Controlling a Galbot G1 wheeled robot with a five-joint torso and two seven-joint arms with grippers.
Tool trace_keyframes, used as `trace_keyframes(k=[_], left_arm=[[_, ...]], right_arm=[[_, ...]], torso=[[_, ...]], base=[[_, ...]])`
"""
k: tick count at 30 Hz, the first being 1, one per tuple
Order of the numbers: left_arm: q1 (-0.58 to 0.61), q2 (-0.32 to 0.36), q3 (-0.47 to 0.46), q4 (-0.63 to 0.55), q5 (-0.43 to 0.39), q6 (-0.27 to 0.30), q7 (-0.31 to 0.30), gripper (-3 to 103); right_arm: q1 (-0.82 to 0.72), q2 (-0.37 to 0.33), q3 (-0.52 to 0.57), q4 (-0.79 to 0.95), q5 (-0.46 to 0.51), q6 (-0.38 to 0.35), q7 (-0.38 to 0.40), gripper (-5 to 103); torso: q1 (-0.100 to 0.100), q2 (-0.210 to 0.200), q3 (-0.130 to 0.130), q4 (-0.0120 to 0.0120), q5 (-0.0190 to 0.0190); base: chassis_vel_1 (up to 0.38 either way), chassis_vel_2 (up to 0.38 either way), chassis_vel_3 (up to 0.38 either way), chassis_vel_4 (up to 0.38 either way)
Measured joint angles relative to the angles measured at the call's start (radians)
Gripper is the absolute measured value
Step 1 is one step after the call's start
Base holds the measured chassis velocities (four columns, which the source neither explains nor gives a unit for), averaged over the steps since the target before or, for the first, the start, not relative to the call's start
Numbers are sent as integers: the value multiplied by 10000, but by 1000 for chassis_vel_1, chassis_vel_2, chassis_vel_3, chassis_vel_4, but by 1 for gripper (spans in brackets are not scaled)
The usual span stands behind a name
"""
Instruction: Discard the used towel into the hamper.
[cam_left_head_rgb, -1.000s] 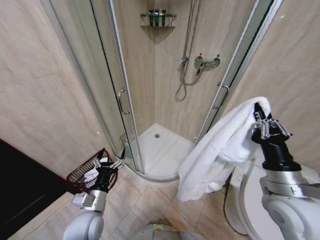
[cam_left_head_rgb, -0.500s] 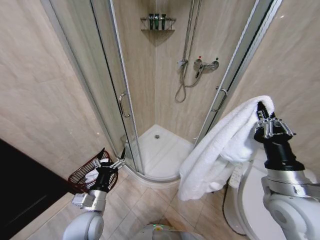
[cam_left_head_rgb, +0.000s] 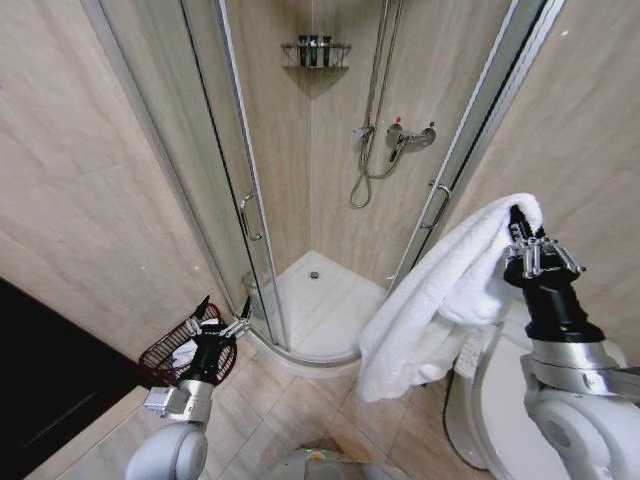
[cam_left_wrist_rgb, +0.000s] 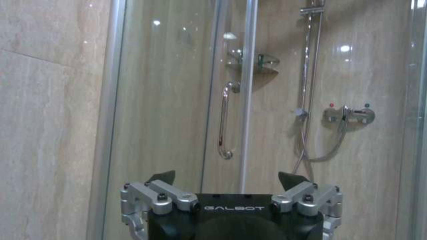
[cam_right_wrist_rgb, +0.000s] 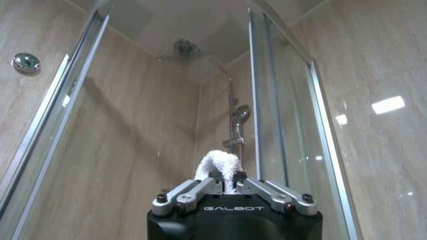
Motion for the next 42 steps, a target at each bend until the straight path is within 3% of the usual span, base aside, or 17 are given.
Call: trace_keyframes(k=[9, 42], left_arm=[[0, 0, 0, 0, 0, 0, 0, 100], [1, 0, 0, 0, 0, 0, 0, 100]], right_arm=[[-8, 67, -127, 0, -131, 20, -83, 5], [-18, 164, -243, 0, -231, 140, -127, 5]], torso=[[155, 306, 152, 0, 0], [81, 174, 73, 0, 0]], base=[[0, 0, 0, 0], [35, -35, -36, 32]])
